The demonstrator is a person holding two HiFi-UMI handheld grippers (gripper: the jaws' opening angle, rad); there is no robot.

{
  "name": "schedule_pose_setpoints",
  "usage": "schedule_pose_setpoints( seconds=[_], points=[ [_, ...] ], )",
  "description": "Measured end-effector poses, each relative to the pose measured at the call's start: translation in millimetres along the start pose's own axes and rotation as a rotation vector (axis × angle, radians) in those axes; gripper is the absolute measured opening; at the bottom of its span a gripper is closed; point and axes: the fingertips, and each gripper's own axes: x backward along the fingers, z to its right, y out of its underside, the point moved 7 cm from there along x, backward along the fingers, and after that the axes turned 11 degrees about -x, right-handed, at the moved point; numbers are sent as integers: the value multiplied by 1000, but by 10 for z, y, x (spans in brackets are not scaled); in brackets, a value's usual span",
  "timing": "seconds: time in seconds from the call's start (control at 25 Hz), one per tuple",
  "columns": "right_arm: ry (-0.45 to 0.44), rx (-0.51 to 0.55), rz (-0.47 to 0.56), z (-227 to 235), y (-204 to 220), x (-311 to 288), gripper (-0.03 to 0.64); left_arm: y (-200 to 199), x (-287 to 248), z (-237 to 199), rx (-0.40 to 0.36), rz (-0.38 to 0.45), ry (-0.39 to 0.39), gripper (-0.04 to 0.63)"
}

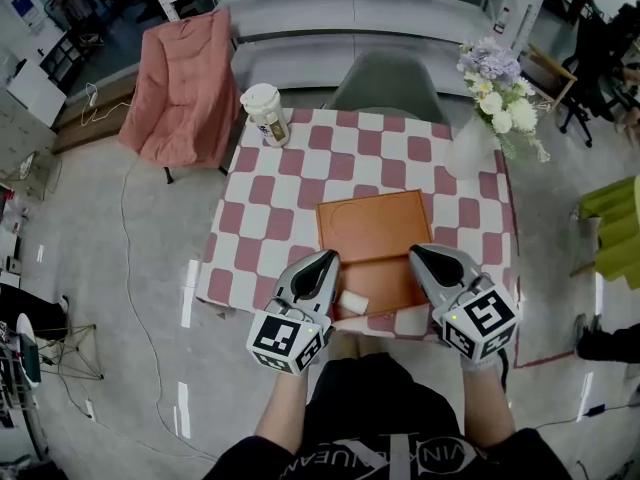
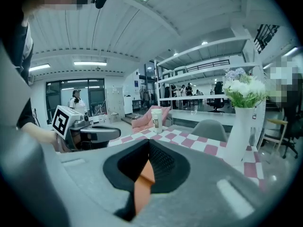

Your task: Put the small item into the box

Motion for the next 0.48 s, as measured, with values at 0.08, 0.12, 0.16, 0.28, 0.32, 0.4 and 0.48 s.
schedule_pose_setpoints(
  seconds=[0.08, 0.12, 0.16, 0.28, 0.32, 0.4, 0.48],
  points=[
    [-2, -9, 20, -3, -32, 22, 6, -40, 8, -4, -4, 6, -2, 18],
    [-3, -14, 30, -7, -49, 36, 6, -61, 14, -5, -6, 8, -3, 18],
    [-5, -17, 42, -12, -69, 51, 6, -83, 20, -6, -7, 11, -5, 18],
    [-7, -18, 76, -19, -126, 89, 6, -140, 25, -12, -5, 21, -7, 19],
    [-5, -19, 82, -18, -132, 102, 6, -150, 27, -13, -4, 23, -9, 18],
    [-2, -19, 92, -21, -139, 129, 6, -166, 35, -15, -3, 25, -14, 18],
    [4, -21, 106, -25, -149, 162, 6, -197, 45, -21, -3, 32, -19, 18]
  ],
)
